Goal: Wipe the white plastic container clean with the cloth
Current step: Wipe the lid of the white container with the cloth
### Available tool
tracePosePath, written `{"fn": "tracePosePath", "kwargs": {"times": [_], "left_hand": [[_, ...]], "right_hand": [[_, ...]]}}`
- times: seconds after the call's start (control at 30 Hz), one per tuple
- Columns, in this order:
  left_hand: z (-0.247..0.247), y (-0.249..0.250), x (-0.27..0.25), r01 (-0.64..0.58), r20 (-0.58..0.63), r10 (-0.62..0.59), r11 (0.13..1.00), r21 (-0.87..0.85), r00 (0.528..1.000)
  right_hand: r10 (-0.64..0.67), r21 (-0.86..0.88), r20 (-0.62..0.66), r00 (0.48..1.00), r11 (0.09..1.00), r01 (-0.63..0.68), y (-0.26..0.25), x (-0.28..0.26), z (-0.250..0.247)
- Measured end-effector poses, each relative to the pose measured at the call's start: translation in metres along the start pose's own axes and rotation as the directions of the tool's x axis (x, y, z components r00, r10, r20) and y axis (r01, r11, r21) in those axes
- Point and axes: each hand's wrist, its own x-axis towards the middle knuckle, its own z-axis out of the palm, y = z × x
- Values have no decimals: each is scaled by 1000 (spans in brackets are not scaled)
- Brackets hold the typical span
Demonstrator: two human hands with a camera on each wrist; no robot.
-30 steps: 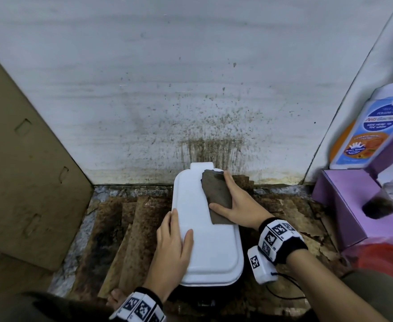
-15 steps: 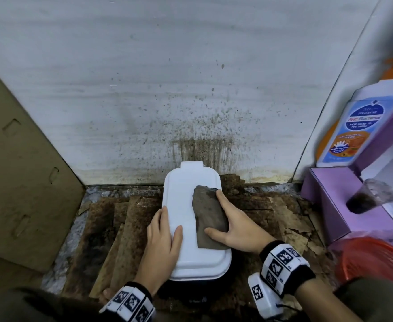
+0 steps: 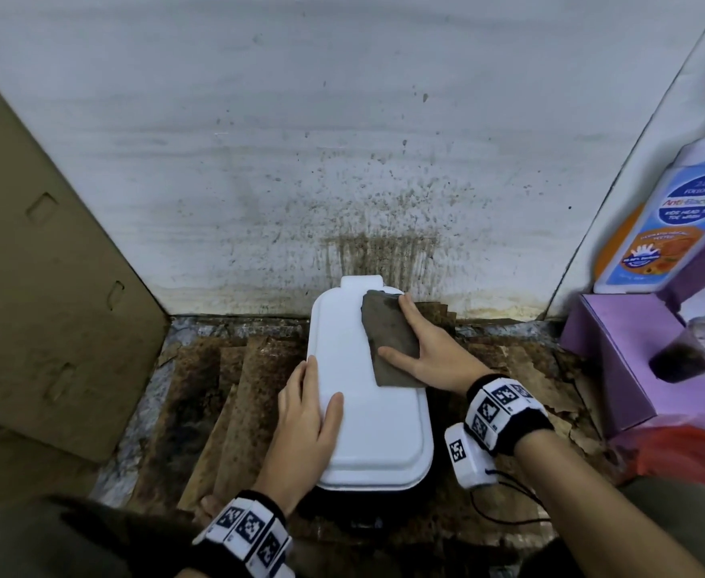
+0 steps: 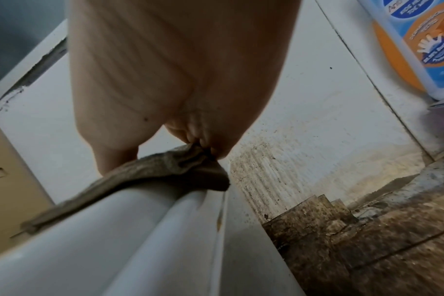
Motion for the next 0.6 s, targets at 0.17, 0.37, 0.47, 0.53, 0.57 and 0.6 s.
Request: {"fn": "tracePosePath", "kwargs": {"times": [0.17, 0.37, 0.47, 0.53, 0.57, 0.6], "left_hand": [[2, 0, 0, -4, -1, 4, 1000, -1, 1000], [3, 0, 0, 3, 5, -3, 1000, 3, 1000], [3, 1, -1, 4, 3, -4, 1000, 9, 1000], [3, 2, -1, 12, 6, -12, 1000, 5, 1000], [3, 2, -1, 13, 4, -13, 1000, 4, 1000], [3, 3, -1, 12, 2, -12, 1000, 3, 1000]], "right_hand": [[-36, -15, 7, 999, 999, 36, 4, -3, 5], [-23, -38, 37, 999, 999, 25, 5, -32, 27], [-44, -36, -18, 999, 998, 44, 3, -59, 45], [-57, -55, -78, 995, 997, 53, 1, -79, 63], [-62, -61, -115, 991, 997, 56, -1, -89, 72], [-69, -58, -156, 985, 997, 60, -2, -98, 82]]}}
